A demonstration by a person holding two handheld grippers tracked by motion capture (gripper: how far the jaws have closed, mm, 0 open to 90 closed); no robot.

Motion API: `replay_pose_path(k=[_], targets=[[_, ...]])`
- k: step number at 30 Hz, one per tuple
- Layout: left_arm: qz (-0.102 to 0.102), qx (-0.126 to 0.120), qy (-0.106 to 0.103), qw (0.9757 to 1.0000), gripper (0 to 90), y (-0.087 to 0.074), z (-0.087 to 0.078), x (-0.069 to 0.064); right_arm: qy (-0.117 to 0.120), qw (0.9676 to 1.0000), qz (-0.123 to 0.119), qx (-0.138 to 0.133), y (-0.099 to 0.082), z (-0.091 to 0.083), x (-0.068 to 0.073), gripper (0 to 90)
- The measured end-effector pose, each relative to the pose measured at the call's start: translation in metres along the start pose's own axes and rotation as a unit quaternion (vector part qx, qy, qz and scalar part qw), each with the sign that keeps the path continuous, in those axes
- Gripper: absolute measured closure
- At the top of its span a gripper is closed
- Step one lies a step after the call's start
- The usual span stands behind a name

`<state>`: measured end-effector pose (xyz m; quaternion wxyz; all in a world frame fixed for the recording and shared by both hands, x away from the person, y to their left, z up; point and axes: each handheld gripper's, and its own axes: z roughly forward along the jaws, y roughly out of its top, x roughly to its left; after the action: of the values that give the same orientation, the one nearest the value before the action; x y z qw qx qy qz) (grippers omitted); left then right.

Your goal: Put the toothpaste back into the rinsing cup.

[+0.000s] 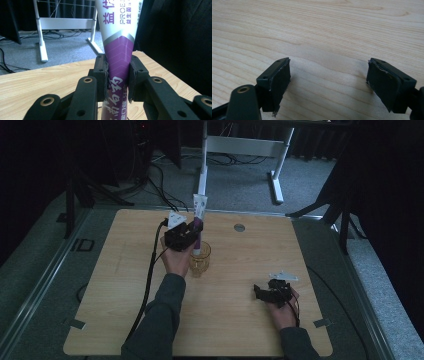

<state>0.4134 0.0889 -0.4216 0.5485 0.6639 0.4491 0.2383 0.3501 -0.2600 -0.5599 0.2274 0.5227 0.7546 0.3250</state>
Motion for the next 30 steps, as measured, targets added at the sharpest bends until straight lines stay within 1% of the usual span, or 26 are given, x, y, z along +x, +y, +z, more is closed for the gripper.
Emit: replay_pose_path(k=[3, 6, 13, 15, 19, 25, 28, 30], targets=[[0.006, 0.005, -0.001, 1.0, 72.1, 0.0, 0.004, -0.001, 0.001, 1.0, -0.001, 0.0, 0.0, 0.0, 0.0, 19.2], [0.002, 0.007, 0.001, 1.0, 72.0, -0.002, 0.005, -0.001, 0.001, 1.0, -0.001, 0.0, 0.0, 0.0, 0.0, 19.2], [0.004, 0.01, -0.001, 0.9999, 71.3, -0.006, 0.008, -0.003, 0.002, 1.0, -0.002, 0.0, 0.0, 0.0, 0.0, 19.2], [0.006, 0.014, -0.003, 0.9999, 71.3, -0.007, 0.008, -0.003, 0.002, 1.0, -0.002, 0.0, 0.0, 0.0, 0.0, 19.2], [0.004, 0.018, -0.001, 0.9998, 71.0, -0.012, 0.008, -0.001, 0.002, 1.0, -0.002, 0.0, 0.0, 0.0, 0.0, 19.2], [0.001, 0.031, 0.001, 0.9995, 70.5, -0.021, 0.007, 0.003, 0.002, 1.0, -0.002, 0.0, 0.0, 0.0, 0.0, 19.2], [0.0, 0.038, 0.0, 0.9993, 70.1, -0.026, 0.006, 0.003, 0.002, 1.0, -0.002, 0.0, 0.0, 0.0, 0.0, 19.2], [-0.003, 0.039, -0.001, 0.9992, 69.6, -0.029, 0.005, 0.003, 0.002, 1.0, -0.002, 0.0, 0.0, 0.0, 0.0, 19.2]])
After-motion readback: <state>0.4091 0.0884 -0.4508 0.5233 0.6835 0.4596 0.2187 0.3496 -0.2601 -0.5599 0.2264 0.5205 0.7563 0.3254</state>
